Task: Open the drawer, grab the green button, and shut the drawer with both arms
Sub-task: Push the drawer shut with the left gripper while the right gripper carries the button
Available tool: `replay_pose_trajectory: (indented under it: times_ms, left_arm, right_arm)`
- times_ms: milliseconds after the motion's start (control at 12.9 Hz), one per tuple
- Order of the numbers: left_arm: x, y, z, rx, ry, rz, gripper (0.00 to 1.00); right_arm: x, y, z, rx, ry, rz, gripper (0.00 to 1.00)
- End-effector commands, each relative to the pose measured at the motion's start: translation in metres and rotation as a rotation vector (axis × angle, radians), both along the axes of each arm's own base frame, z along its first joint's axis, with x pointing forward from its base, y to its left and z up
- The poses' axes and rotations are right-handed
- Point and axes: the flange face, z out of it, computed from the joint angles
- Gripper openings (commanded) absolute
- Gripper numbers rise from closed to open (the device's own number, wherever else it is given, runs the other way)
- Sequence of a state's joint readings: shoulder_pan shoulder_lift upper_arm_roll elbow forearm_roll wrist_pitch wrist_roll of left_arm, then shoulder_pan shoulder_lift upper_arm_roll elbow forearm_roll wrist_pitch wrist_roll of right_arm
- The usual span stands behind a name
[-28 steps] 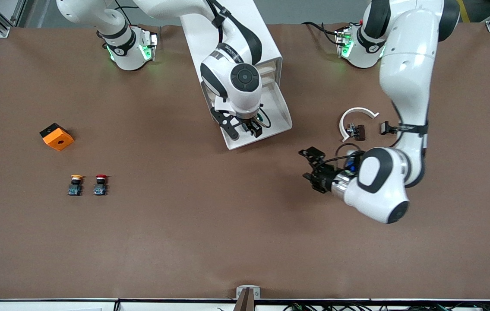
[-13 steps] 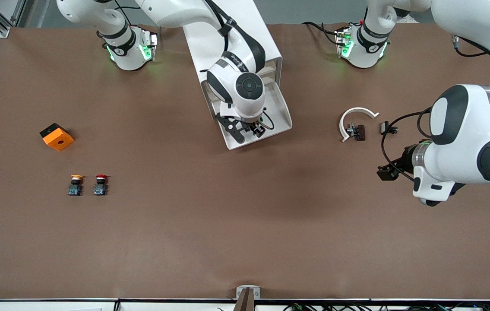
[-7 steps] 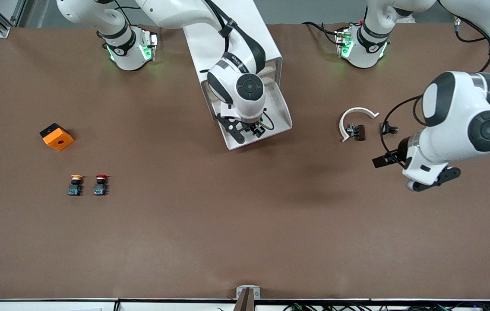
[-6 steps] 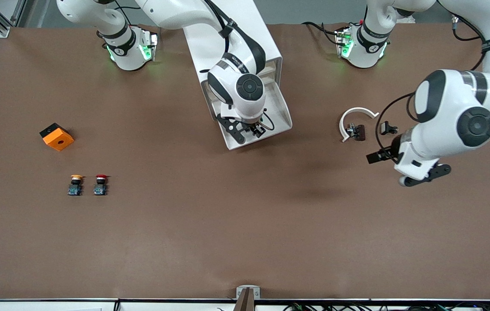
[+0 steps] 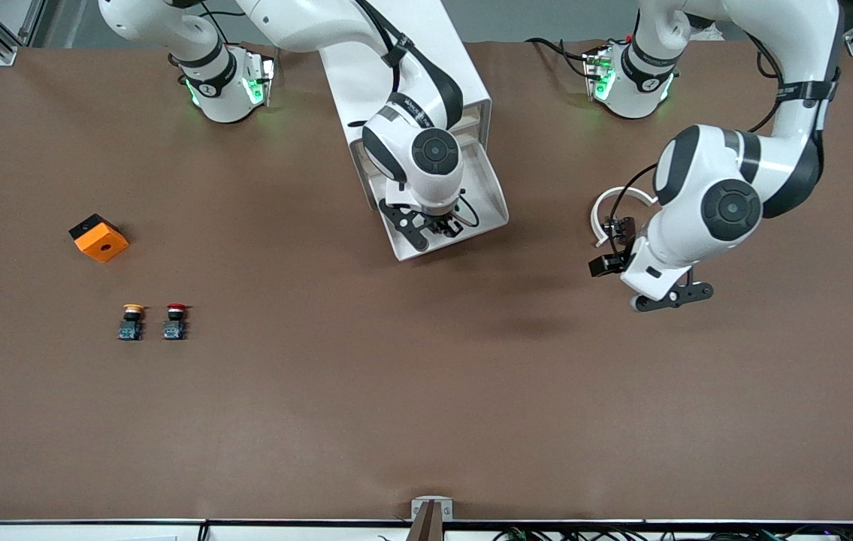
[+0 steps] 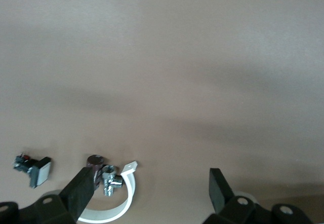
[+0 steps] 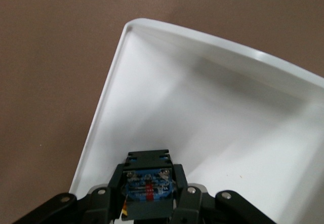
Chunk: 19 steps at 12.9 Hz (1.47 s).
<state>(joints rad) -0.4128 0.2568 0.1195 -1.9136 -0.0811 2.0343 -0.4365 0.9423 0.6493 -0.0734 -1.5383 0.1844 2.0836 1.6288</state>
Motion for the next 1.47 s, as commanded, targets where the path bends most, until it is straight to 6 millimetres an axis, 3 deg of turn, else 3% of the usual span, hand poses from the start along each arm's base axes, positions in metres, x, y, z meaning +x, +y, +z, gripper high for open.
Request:
replay_pose_trajectory:
  times_ms: [0,155,386,541,773,1004,1159,1391]
  left_arm:
    - [-0.010,-0.024,-0.016,0.006,-0.029,0.000,1.00]
    - [-0.014,-0.058,-0.040,0.003,-0.052,0.050,1.00]
    - [-0.022,-0.091,-0.070,0.019,-0.032,0.059,1.00]
    - [-0.030,-0.107,-0.071,0.024,-0.032,0.065,1.00]
    - [-0.049,-0.151,-0.084,0.038,-0.022,0.101,1.00]
    - [-0.056,-0.192,-0.106,0.053,-0.013,0.141,1.00]
    - [-0.056,-0.213,-0.114,0.049,-0.016,0.143,1.00]
    - [-0.069,-0.235,-0.117,0.010,0.025,0.191,1.00]
  right_arm:
    - [0.004,0.004,0.004,0.021,0.000,0.000,0.20]
    - [0.008,0.001,0.012,0.016,0.010,-0.005,0.19]
    - [0.028,-0.014,0.040,-0.019,0.067,-0.005,0.19]
    - [0.047,-0.045,0.076,-0.019,0.130,0.066,0.19]
    - [0.078,-0.113,0.119,0.011,0.226,0.195,0.19]
    - [0.119,-0.213,0.151,0.085,0.298,0.353,0.19]
    - [0.142,-0.273,0.158,0.127,0.301,0.456,0.19]
    - [0.175,-0.371,0.150,0.127,0.290,0.650,0.19]
